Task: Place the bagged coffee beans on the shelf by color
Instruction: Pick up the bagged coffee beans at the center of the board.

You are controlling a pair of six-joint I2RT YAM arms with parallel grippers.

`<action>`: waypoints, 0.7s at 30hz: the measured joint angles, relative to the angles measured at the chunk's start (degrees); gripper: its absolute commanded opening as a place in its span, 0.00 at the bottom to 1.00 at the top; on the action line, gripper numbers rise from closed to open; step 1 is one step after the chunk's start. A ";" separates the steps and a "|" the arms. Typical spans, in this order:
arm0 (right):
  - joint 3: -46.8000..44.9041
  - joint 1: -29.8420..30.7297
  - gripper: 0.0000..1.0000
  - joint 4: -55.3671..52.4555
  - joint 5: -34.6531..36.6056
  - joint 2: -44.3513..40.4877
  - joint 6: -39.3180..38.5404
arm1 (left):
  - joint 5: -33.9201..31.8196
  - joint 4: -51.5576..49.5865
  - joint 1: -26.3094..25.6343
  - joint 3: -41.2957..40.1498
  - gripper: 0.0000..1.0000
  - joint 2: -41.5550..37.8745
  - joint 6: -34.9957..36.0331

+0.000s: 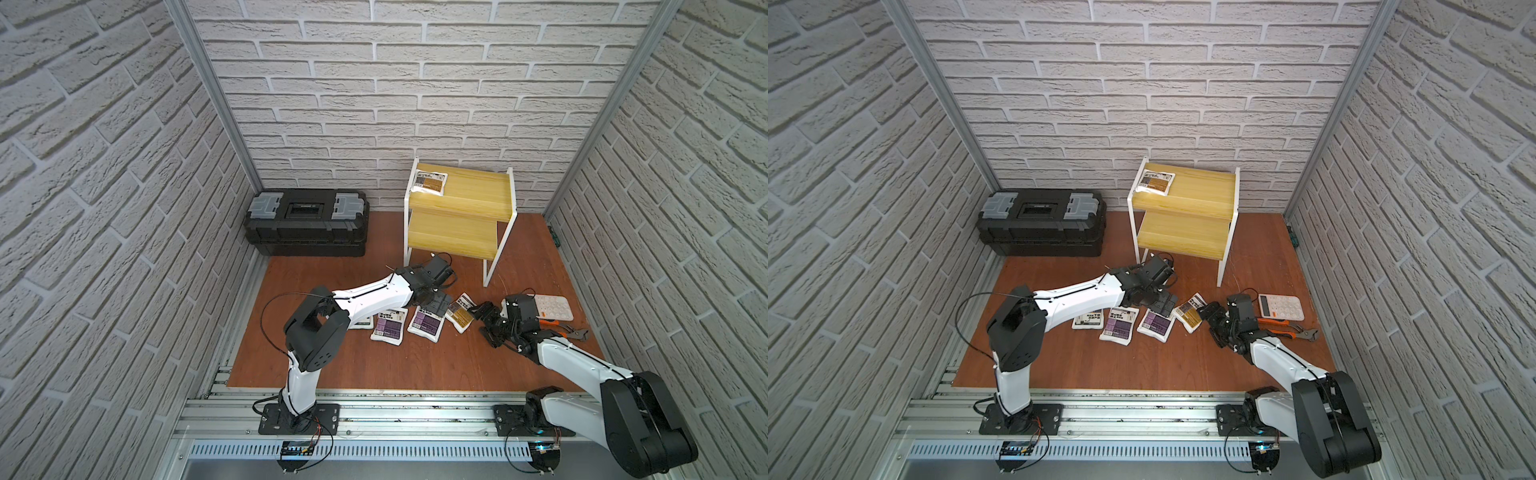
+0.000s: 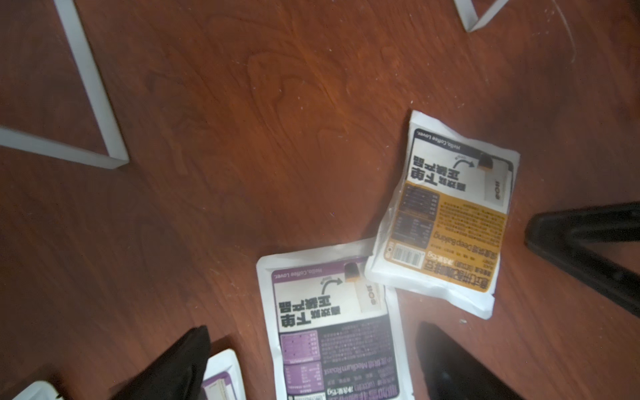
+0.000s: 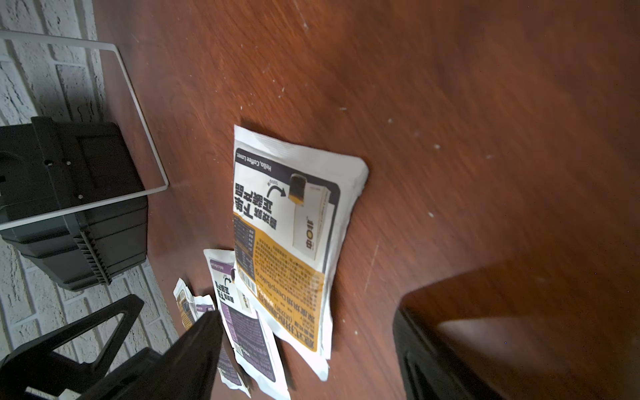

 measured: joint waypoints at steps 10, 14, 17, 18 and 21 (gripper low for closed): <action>0.00 0.00 0.82 3.28 -0.74 1.99 0.07 | -0.11 -6.19 -1.18 8.33 0.98 6.93 1.05; 0.00 0.00 0.81 3.48 -1.14 2.10 0.07 | -0.09 -7.96 -1.18 9.79 0.98 8.70 1.01; 0.00 0.15 0.81 3.34 -1.14 1.99 0.04 | -0.07 -8.94 -1.18 10.36 0.98 9.77 0.90; -0.02 0.24 0.81 3.30 -1.14 1.95 0.02 | -0.04 -9.33 -1.18 10.67 0.98 10.10 0.85; -0.11 0.50 0.81 3.21 -1.14 1.81 0.04 | 0.15 -10.14 -1.18 11.58 0.98 11.15 0.81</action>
